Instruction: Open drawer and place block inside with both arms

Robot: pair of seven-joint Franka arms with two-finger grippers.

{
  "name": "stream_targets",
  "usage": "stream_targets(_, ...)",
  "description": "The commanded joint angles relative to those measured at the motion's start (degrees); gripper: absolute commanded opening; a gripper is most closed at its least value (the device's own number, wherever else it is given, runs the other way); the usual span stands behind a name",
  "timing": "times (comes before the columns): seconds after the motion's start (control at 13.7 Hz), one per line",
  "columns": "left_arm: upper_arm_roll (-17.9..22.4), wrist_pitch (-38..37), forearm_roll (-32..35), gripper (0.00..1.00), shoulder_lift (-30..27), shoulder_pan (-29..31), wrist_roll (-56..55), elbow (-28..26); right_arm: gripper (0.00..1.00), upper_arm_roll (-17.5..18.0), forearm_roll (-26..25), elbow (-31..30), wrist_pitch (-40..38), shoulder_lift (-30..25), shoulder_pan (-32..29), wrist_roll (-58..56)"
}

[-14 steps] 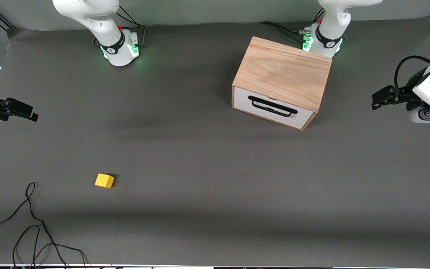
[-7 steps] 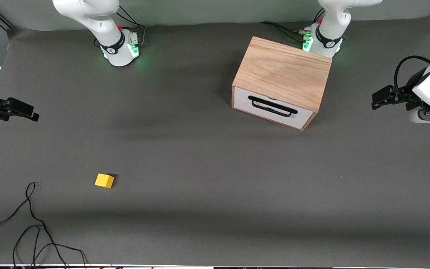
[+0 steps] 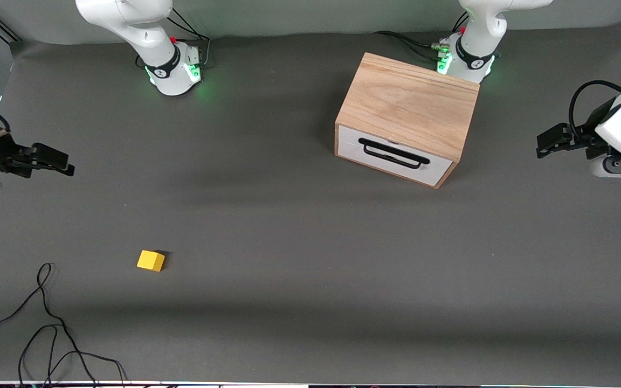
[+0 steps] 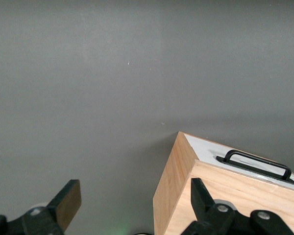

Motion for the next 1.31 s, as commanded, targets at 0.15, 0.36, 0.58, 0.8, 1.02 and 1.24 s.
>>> stream_targets(0.15, -0.2, -0.9, 0.3, 1.0, -0.5, -0.1, -0.3, 0.2, 1.0, -0.4, 0.1, 0.4, 0.4, 0.1, 0.3, -0.6)
stream_targets(0.36, -2.5, -1.3, 0.2, 1.0, -0.6, -1.9, -12.2, 0.0, 1.0, -0.7, -0.4, 0.2, 0.2, 0.9, 0.1, -0.6)
stream_targets(0.58, -8.6, -1.3, -0.5, 1.0, -0.3, -2.1, -25.1, 0.1, 1.0, -0.8, -2.4, 0.7, 0.4, 2.6, -0.2, -1.2)
stream_targets(0.8, -15.2, -0.9, -0.9, 1.0, 0.2, -2.2, -40.9, 0.2, 1.0, -0.9, -2.2, 0.5, 2.1, 4.7, -0.1, -0.6)
stream_targets(1.02, -21.0, -0.9, -1.5, 1.0, 1.2, -2.7, -58.9, 0.3, 1.0, -0.9, -2.5, 0.3, 5.1, 9.2, 0.2, -0.5)
stream_targets(1.24, -24.3, -0.4, -2.5, 1.0, 2.5, -4.4, -77.1, 0.4, 1.0, -0.9, -1.9, 0.0, 10.3, 14.0, 0.0, -0.5)
